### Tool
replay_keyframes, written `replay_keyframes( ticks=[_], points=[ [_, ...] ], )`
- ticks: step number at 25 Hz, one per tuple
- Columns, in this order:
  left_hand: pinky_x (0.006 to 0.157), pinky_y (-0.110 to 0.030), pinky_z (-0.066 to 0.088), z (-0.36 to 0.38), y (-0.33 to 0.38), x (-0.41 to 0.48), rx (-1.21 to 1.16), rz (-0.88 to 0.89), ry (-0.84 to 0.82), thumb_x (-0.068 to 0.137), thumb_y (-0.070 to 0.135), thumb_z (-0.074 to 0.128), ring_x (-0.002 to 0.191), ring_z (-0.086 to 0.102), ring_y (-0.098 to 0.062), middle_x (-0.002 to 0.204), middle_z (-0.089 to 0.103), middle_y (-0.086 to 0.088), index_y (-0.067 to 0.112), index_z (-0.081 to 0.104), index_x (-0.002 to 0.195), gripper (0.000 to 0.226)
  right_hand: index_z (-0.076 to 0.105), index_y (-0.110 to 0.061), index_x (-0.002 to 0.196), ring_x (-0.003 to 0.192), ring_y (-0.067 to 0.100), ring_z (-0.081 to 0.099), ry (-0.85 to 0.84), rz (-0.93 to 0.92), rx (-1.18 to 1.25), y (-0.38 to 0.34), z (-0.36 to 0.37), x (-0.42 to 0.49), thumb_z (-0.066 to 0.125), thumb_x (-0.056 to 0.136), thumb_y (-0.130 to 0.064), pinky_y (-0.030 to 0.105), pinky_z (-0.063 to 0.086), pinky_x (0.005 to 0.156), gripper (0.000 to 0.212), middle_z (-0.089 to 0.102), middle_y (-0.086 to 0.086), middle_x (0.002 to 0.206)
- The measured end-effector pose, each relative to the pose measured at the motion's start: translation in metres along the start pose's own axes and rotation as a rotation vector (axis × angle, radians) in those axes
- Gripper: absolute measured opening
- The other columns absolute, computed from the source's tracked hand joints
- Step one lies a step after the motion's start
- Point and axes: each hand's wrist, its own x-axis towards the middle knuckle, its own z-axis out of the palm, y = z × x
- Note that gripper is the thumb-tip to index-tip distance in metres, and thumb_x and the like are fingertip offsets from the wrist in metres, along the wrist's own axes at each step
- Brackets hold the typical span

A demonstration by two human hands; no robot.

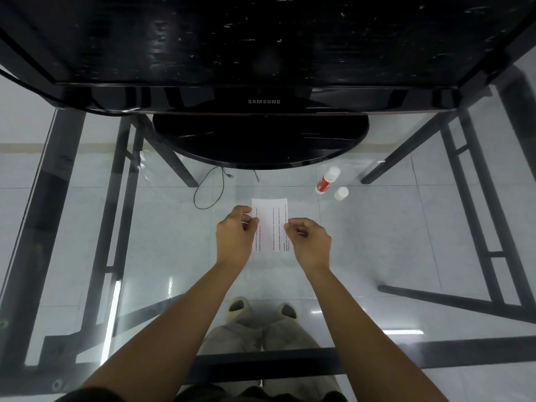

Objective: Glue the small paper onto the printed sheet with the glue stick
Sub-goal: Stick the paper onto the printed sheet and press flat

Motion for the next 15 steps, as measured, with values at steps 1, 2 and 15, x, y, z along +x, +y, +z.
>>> replay_keyframes(
  ticks=[1, 2, 15],
  points=[
    [0.063, -0.016, 0.045, 0.0001, 0.0000, -0.0001, -0.002, 0.003, 0.004, 0.088, 0.015, 0.060, 0.081, 0.067, -0.024, 0.101, 0.070, -0.014, 0.005, 0.057, 0.112, 0.026, 0.069, -0.017, 0.096, 0.074, 0.007, 0.059, 0.004, -0.006, -0.005, -0.0001, 0.0001, -0.0002, 0.063, 0.087, -0.024, 0.003, 0.042, 0.055, 0.013, 0.070, 0.001, 0.109],
    [0.063, -0.017, 0.046, 0.0005, 0.0001, -0.0002, -0.001, 0.006, 0.008, 0.088, 0.015, 0.060, 0.081, 0.067, -0.024, 0.100, 0.070, -0.014, 0.005, 0.058, 0.112, 0.026, 0.069, -0.017, 0.096, 0.073, 0.006, 0.059, 0.009, -0.013, -0.011, -0.0002, 0.0003, -0.0005, 0.062, 0.087, -0.024, 0.001, 0.042, 0.054, 0.013, 0.070, 0.001, 0.108],
    [0.067, -0.021, 0.047, 0.0077, -0.0015, -0.0009, 0.073, 0.024, 0.006, 0.089, 0.013, 0.058, 0.078, 0.064, -0.022, 0.098, 0.067, -0.014, 0.005, 0.055, 0.114, 0.027, 0.068, -0.014, 0.098, 0.067, 0.006, 0.055, 0.041, -0.033, -0.072, -0.0024, 0.0030, -0.0005, 0.061, 0.088, -0.024, 0.001, 0.039, 0.052, 0.016, 0.070, 0.002, 0.108]
  ],
)
